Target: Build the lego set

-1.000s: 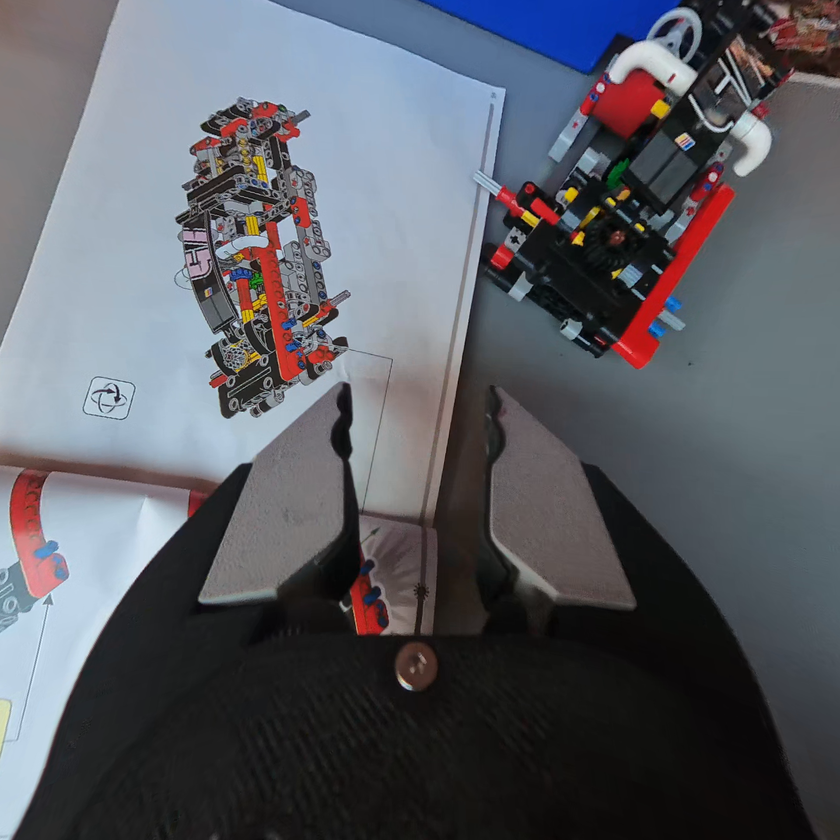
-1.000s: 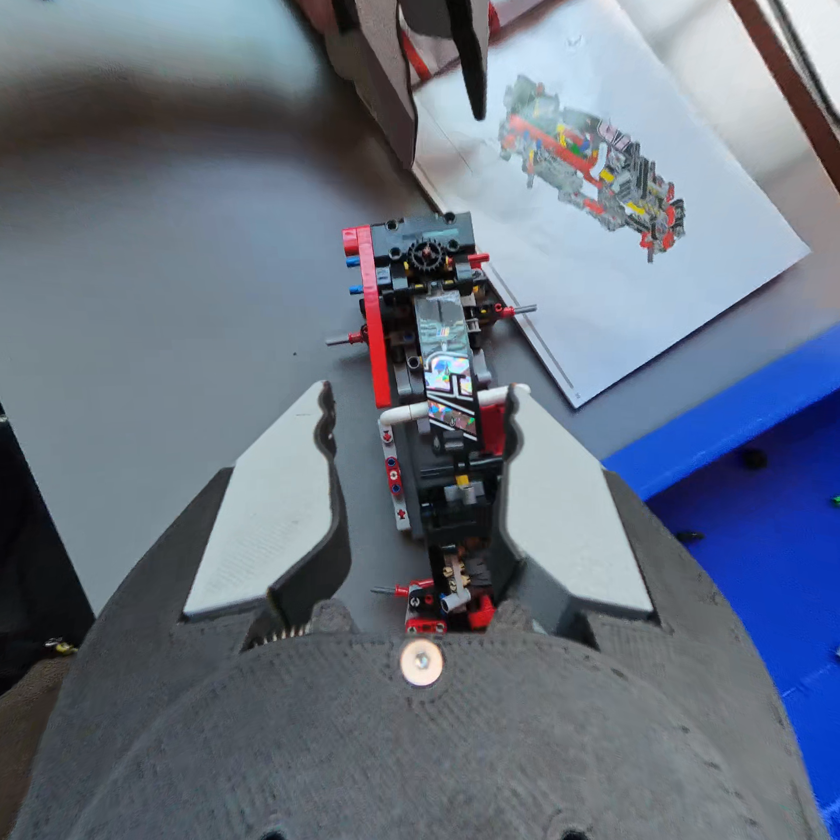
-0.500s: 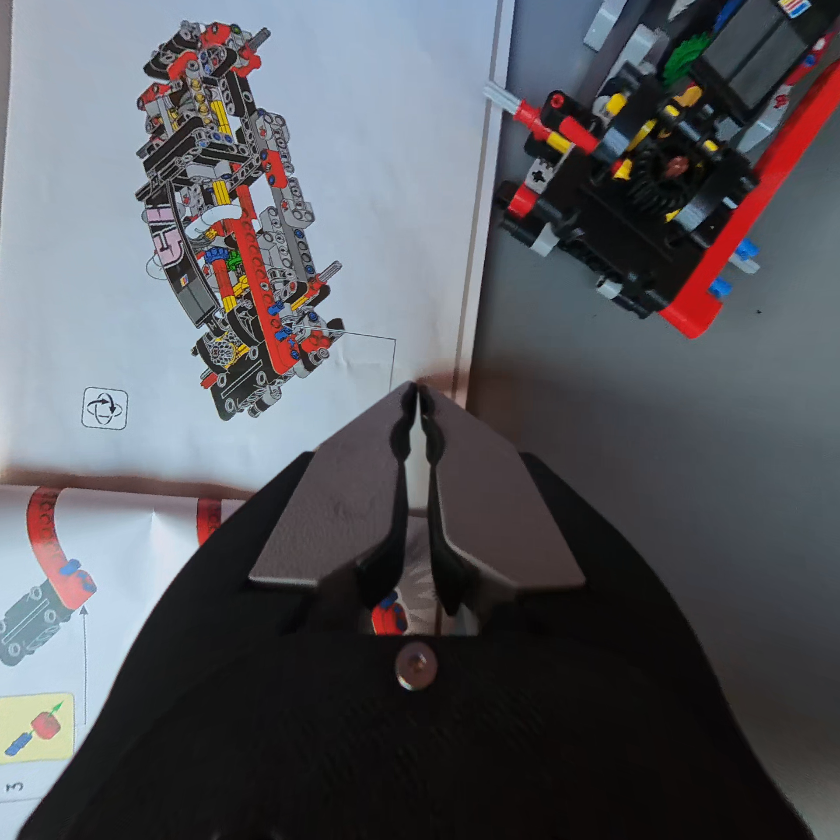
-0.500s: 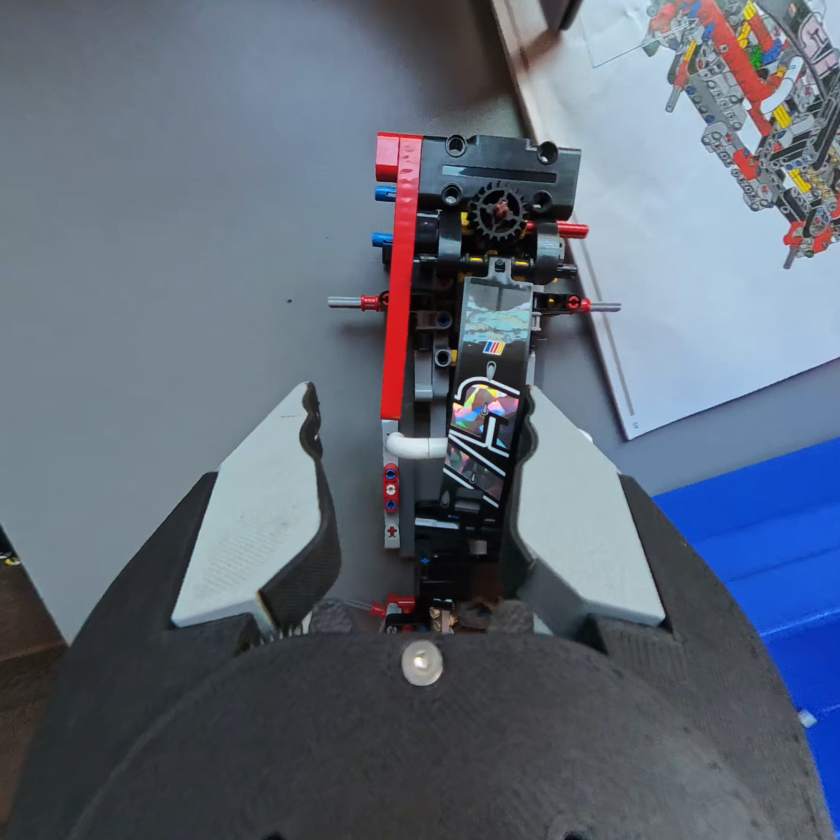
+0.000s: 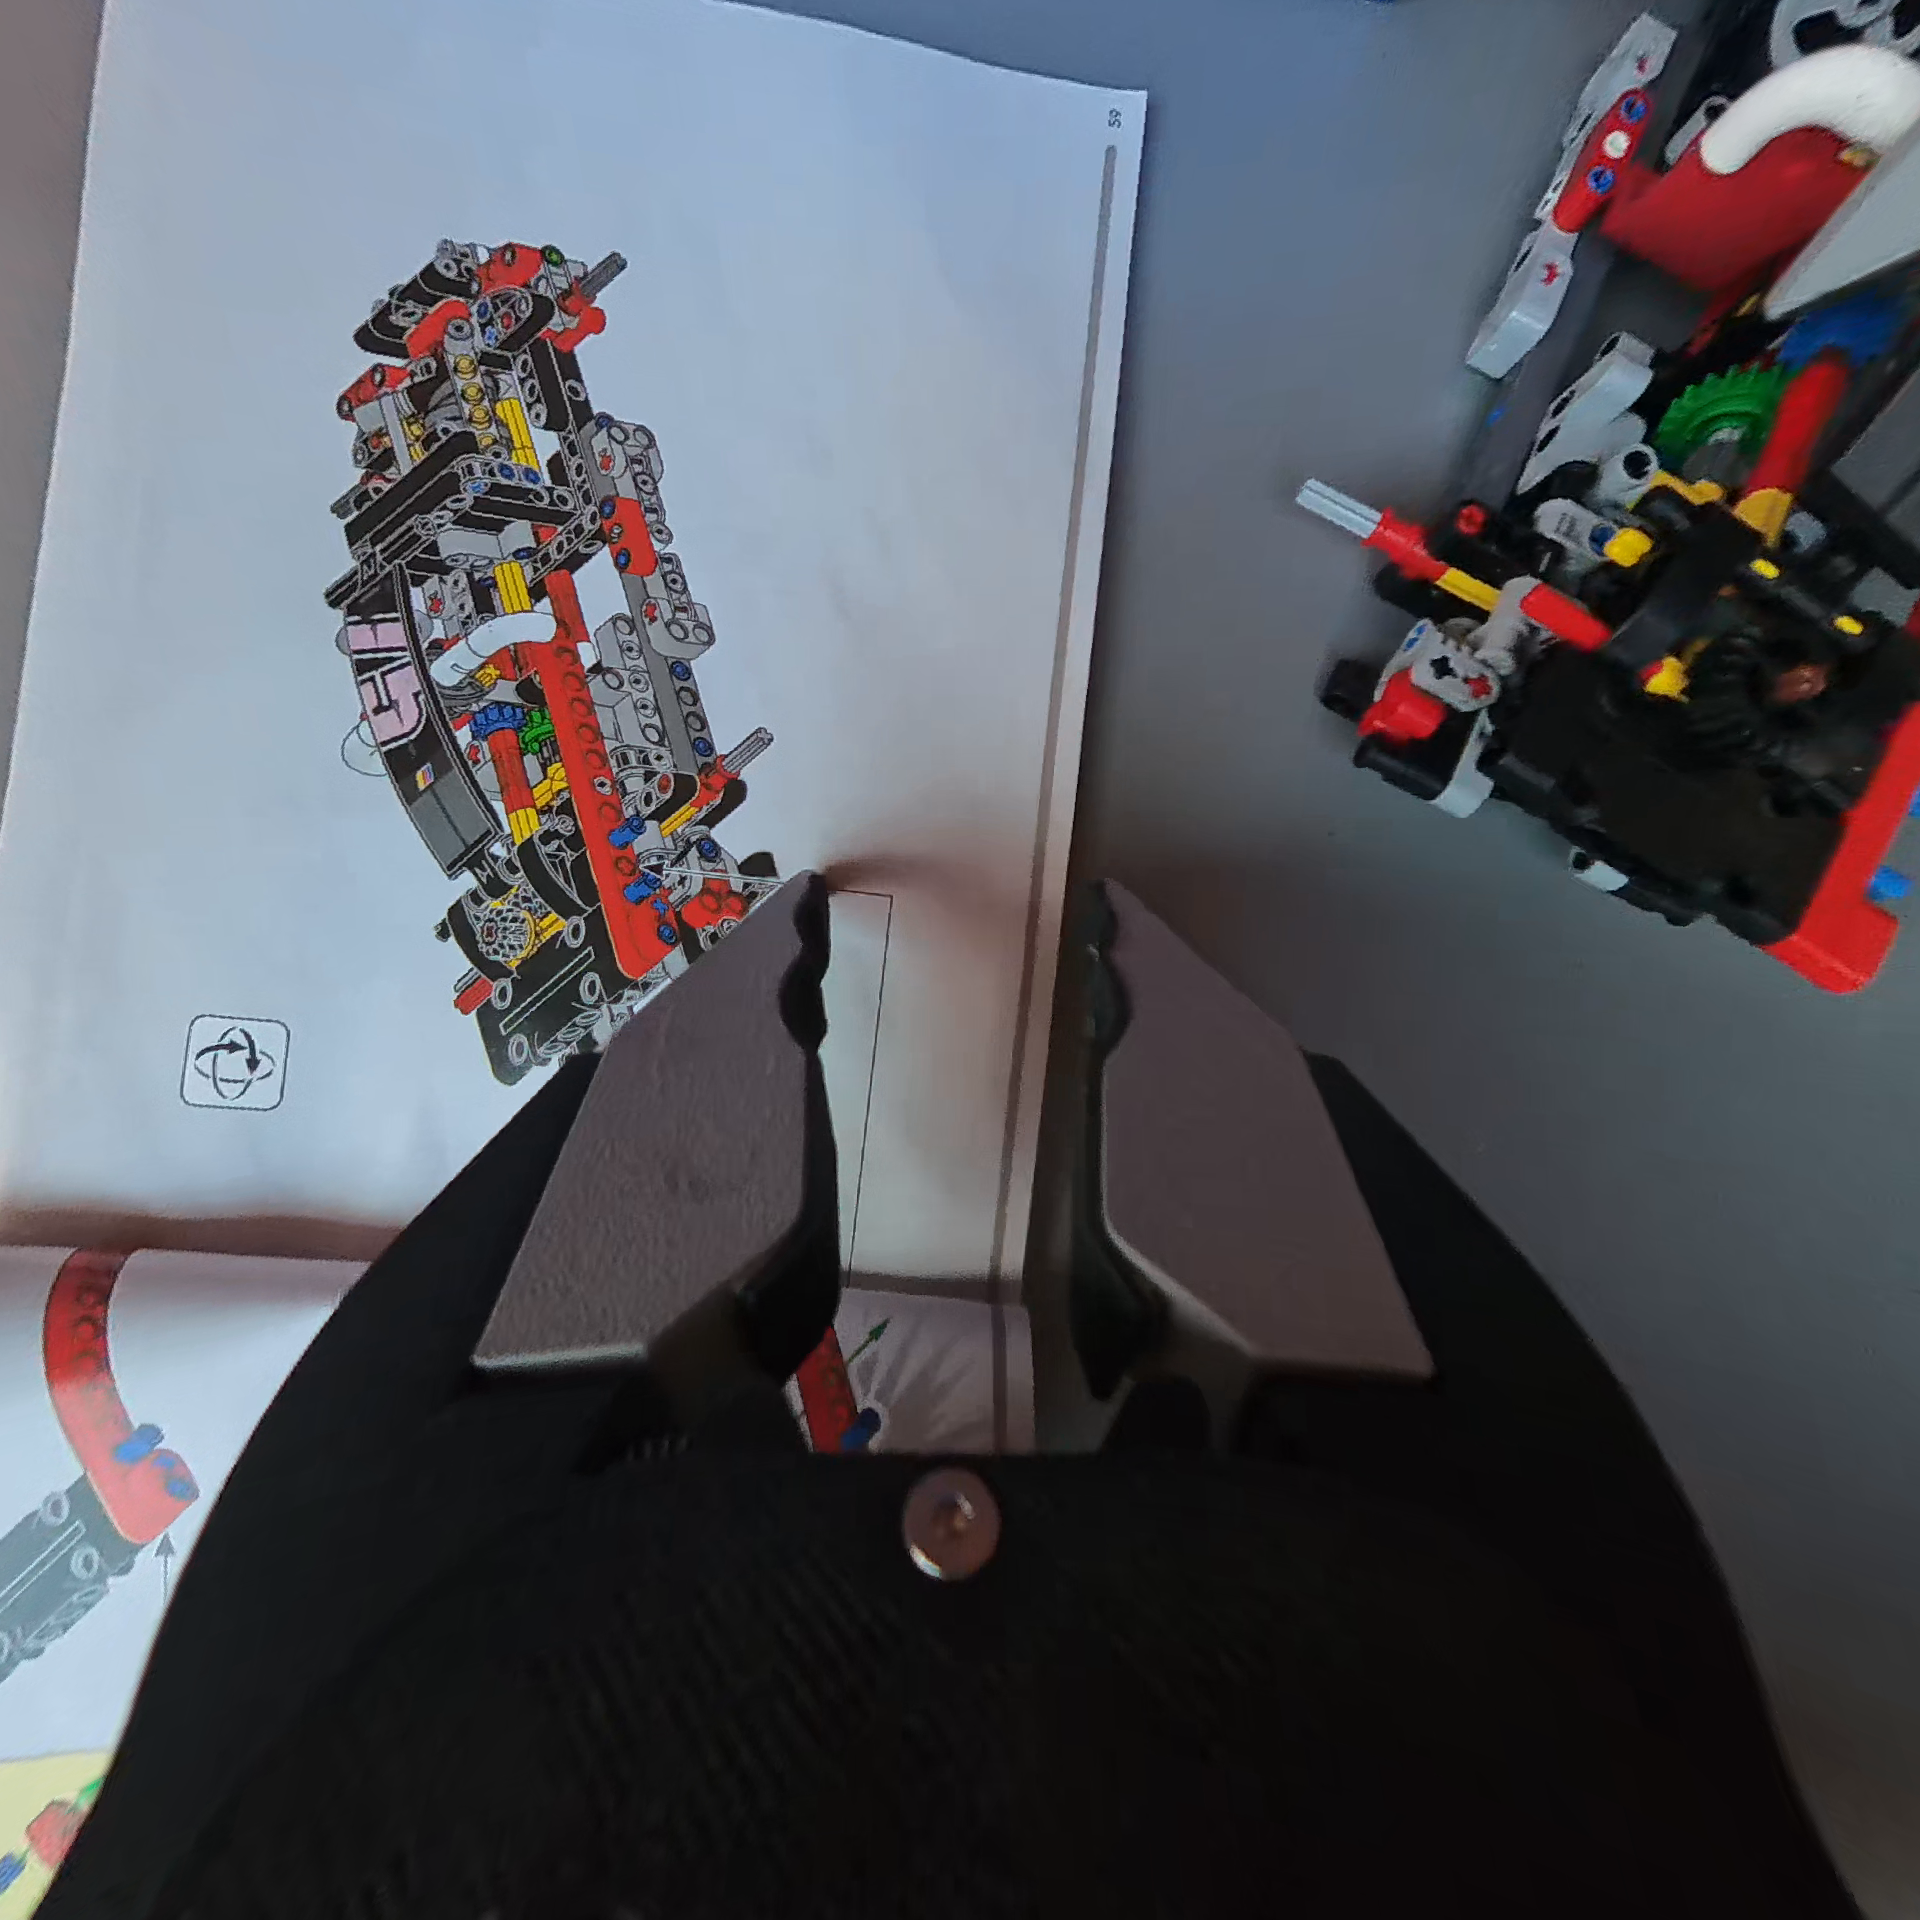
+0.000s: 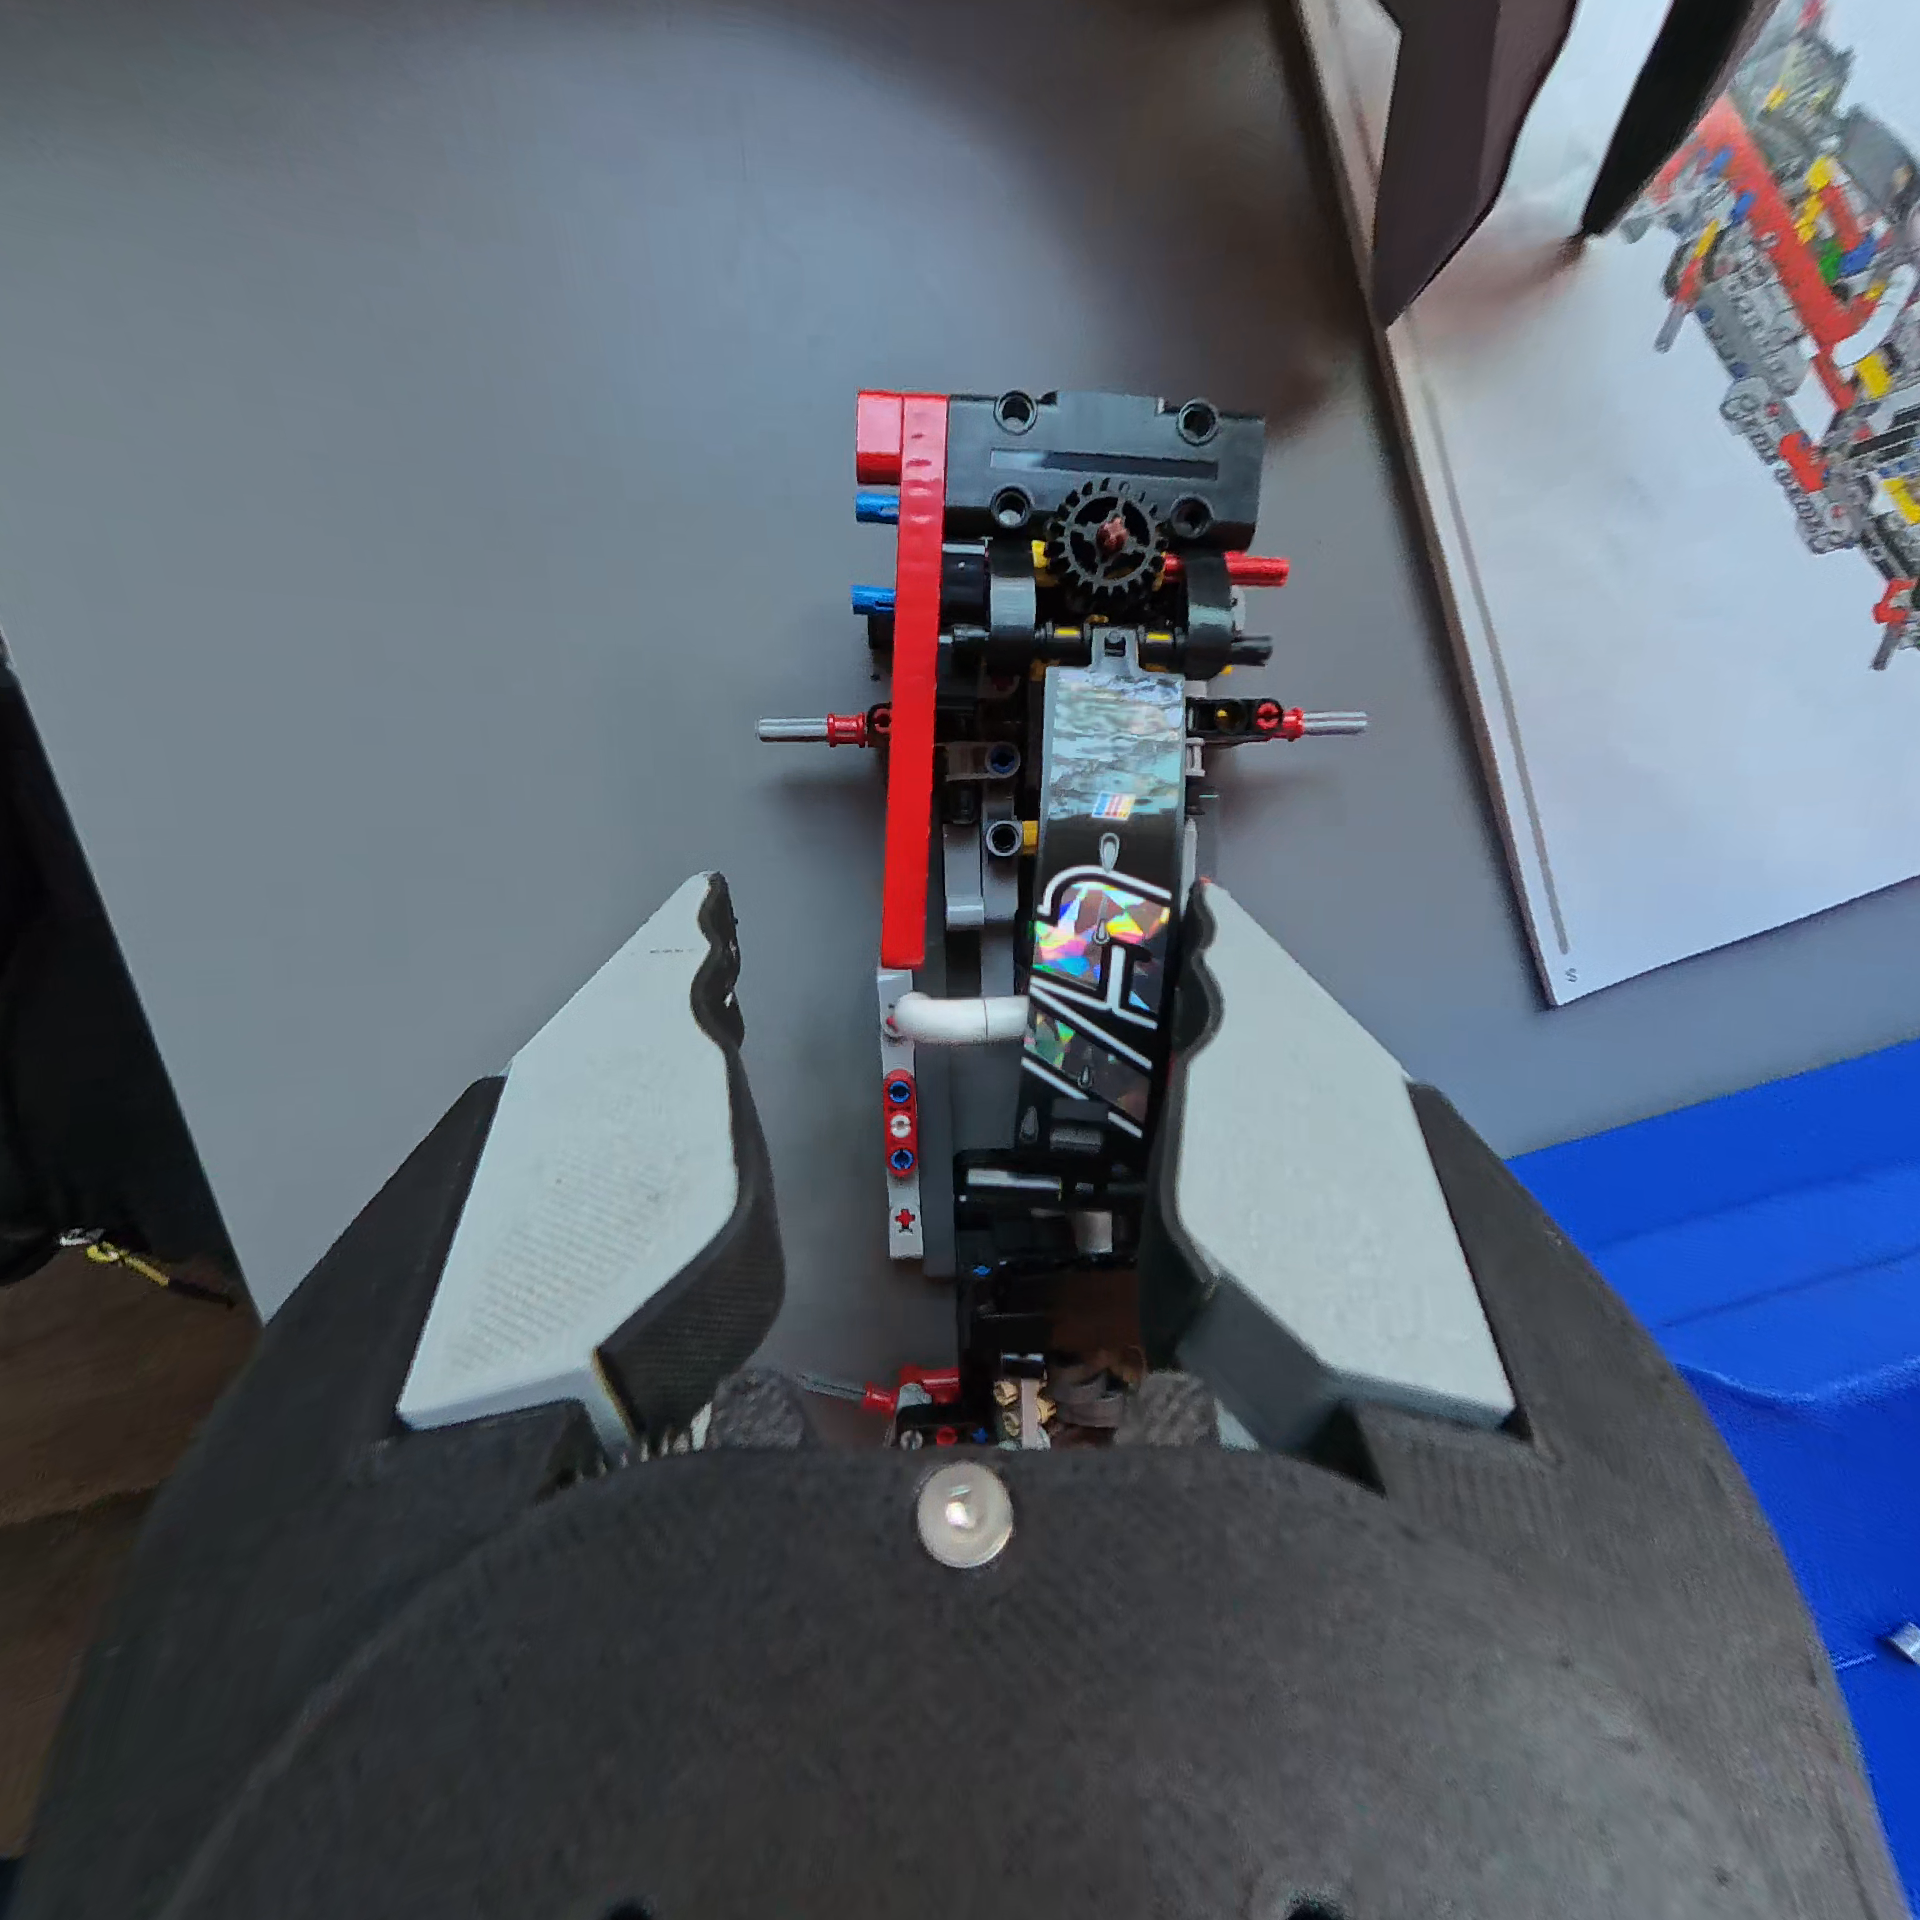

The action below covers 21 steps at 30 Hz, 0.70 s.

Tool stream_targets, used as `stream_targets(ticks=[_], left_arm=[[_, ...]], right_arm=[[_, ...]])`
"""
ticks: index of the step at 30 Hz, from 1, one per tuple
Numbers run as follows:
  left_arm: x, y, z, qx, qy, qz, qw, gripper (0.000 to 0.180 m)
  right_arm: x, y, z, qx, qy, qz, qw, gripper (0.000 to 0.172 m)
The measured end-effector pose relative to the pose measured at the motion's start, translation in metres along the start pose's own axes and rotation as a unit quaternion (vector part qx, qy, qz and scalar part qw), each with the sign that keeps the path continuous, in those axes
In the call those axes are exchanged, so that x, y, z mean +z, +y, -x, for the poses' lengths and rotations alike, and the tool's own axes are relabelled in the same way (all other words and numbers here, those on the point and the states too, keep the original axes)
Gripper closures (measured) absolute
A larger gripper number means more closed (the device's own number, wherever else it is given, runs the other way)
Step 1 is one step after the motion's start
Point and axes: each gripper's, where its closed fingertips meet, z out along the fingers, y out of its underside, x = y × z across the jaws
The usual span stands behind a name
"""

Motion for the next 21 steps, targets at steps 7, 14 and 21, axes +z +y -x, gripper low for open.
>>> stream_targets(ticks=[7,14,21], left_arm=[[0.005,-0.003,0.012,0.034,-0.066,-0.004,0.997,0.124],[0.009,-0.006,0.005,0.039,-0.052,-0.009,0.998,0.125],[0.011,-0.005,0.002,0.052,-0.054,0.001,0.997,0.125]], right_arm=[[-0.017,-0.012,-0.013,0.019,0.041,-0.080,0.996,0.090],[-0.029,-0.019,-0.018,0.038,0.054,-0.156,0.985,0.095],[-0.026,-0.031,-0.023,0.032,0.046,-0.192,0.980,0.098]])
